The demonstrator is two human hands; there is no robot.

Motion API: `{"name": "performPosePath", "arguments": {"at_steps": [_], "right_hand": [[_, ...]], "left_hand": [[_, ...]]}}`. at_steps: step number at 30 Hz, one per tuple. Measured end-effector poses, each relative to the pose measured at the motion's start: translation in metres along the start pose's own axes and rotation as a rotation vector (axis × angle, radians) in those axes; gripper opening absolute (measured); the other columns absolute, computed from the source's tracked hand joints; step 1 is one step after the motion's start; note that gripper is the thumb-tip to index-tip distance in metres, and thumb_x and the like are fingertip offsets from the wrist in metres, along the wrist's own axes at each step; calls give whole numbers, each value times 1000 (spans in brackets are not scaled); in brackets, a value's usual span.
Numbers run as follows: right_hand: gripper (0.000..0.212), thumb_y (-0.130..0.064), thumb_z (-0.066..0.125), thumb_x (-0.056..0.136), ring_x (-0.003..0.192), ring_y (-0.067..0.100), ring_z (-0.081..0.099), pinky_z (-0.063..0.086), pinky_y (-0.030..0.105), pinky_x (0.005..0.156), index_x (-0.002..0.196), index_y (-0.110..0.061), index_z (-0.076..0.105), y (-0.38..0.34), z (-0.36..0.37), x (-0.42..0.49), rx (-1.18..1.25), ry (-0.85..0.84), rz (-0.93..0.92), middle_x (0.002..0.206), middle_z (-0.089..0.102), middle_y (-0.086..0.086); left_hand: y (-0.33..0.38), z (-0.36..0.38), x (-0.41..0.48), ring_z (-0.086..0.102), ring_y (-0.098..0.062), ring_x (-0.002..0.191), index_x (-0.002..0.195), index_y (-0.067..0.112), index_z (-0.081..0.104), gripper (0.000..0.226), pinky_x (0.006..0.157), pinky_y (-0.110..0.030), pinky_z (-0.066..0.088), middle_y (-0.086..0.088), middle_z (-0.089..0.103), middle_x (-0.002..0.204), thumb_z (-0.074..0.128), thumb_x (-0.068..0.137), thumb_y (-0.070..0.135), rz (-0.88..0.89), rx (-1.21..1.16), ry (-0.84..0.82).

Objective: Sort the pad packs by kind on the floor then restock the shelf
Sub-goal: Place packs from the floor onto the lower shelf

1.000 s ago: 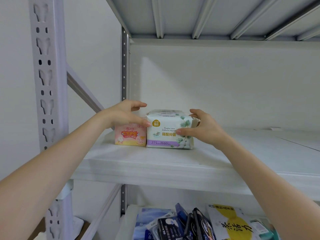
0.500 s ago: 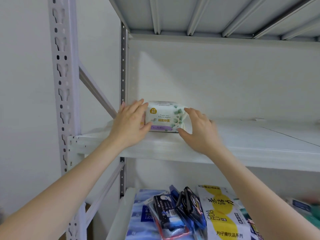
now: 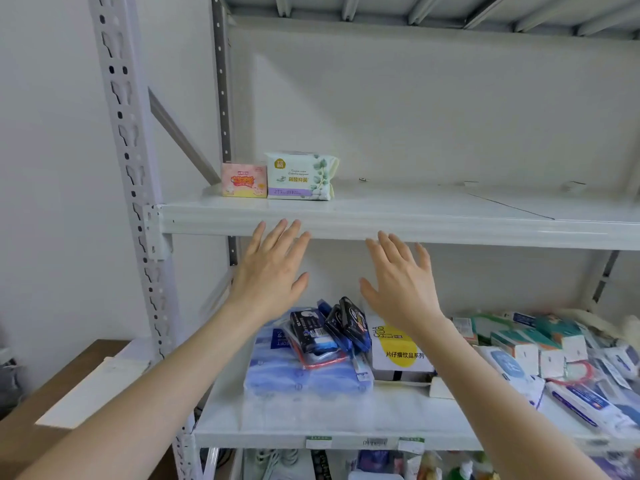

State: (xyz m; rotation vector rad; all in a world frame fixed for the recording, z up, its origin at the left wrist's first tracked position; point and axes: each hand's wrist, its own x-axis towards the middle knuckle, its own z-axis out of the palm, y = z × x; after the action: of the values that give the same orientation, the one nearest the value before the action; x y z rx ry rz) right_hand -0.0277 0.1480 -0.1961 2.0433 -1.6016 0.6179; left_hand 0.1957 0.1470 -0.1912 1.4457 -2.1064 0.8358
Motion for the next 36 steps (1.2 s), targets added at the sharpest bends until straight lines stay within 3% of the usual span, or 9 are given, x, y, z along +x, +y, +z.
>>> {"name": "performPosePath", "arguments": {"at_steps": [6, 17, 21, 24, 30, 36], "right_hand": [[63, -44, 42, 95, 148, 22, 15, 7, 53, 117, 149, -17, 25, 29, 12, -66, 25, -69, -15, 159, 21, 7], [72, -47, 42, 95, 149, 22, 5, -1, 55, 116, 153, -18, 9, 100, 53, -232, 53, -359, -41, 162, 9, 6], [72, -44, 44, 95, 149, 24, 5, 2, 55, 116, 153, -17, 10, 119, 66, -294, 64, -445, -5, 162, 5, 7], [72, -43, 43, 95, 149, 23, 4, 4, 53, 117, 153, -17, 9, 127, 74, -336, 75, -513, 43, 163, 3, 6], [73, -41, 43, 96, 149, 20, -1, 1, 52, 118, 153, -18, 4, 134, 88, -424, 68, -720, 112, 163, -3, 5], [69, -40, 40, 97, 149, 20, 1, 2, 52, 118, 153, -18, 6, 137, 102, -502, 68, -868, 167, 163, 1, 5]], "left_hand": [[70, 9, -50, 18, -26, 148, 150, 14, 32, 64, 118, -46, -4, -10, 26, 158, 46, 95, 44, -30, 0, -69], [237, 41, -163, 35, -30, 141, 143, 11, 45, 68, 118, -52, 18, -14, 42, 150, 66, 84, 38, -137, -72, -292], [286, 58, -204, 24, -29, 146, 148, 12, 37, 68, 119, -49, 7, -13, 30, 156, 57, 89, 39, -133, -104, -384], [315, 68, -234, 29, -30, 144, 145, 11, 42, 70, 118, -49, 10, -14, 35, 154, 64, 84, 38, -135, -126, -456], [364, 87, -309, 7, -26, 150, 153, 16, 19, 70, 119, -46, -5, -11, 13, 162, 48, 93, 38, -135, -178, -687], [402, 98, -375, 10, -27, 149, 152, 14, 23, 68, 119, -47, -2, -11, 18, 160, 50, 93, 34, -119, -247, -853]]}}
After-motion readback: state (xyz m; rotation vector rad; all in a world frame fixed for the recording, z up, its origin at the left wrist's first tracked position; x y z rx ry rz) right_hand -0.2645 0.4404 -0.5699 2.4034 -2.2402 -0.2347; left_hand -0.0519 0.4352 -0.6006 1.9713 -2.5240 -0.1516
